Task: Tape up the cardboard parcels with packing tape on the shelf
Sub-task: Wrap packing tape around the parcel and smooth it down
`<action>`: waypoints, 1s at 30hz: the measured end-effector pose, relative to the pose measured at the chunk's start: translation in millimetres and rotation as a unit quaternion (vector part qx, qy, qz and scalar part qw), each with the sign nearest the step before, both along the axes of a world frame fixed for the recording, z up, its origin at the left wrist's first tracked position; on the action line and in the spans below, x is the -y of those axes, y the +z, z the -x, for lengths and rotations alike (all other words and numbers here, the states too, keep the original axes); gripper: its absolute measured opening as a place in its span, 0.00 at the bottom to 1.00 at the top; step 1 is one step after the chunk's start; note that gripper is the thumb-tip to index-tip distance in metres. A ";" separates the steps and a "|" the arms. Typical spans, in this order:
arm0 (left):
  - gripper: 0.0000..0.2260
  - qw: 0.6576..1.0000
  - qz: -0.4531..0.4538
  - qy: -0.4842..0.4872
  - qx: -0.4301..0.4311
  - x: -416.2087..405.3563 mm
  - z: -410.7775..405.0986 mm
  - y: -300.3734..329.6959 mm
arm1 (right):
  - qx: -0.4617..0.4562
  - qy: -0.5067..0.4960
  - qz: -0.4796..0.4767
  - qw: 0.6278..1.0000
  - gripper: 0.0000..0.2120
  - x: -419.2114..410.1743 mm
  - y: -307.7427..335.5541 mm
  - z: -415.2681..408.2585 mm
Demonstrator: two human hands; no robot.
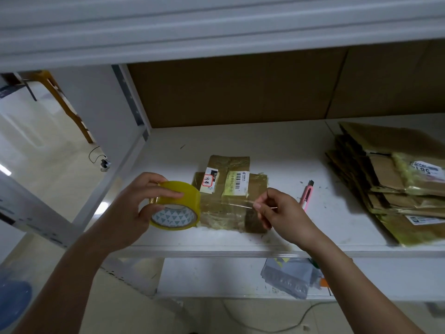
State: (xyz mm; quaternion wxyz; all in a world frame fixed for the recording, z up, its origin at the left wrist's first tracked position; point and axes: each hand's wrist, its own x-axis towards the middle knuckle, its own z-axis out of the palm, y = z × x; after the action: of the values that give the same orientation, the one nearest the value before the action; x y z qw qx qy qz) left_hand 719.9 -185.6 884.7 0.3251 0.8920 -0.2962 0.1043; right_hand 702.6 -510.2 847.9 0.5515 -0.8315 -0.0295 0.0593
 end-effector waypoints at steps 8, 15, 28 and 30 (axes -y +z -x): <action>0.19 1.000 -0.014 -0.010 -0.016 -9.2 -3.3 -1.4 | 0.020 -0.065 0.040 0.997 0.09 -12.9 -7.7 1.3; 0.26 1.000 -0.025 -0.007 -0.017 -16.6 -8.3 -8.4 | 0.032 -0.092 0.059 0.994 0.10 -23.5 -13.0 1.5; 0.14 0.995 0.043 -0.027 -0.080 -18.0 -16.2 -51.8 | -0.069 -0.101 -0.071 0.990 0.05 -25.6 -31.3 -4.6; 0.14 0.995 0.056 -0.027 -0.079 -17.3 -13.0 -53.6 | -0.053 -0.101 -0.067 0.991 0.05 -24.0 -33.2 -3.7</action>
State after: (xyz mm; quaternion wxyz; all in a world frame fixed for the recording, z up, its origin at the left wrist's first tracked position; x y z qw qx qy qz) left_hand 732.8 -168.3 831.1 0.3999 0.8695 -0.2870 0.0415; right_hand 706.3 -486.2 814.7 0.6103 -0.7868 0.0802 0.0450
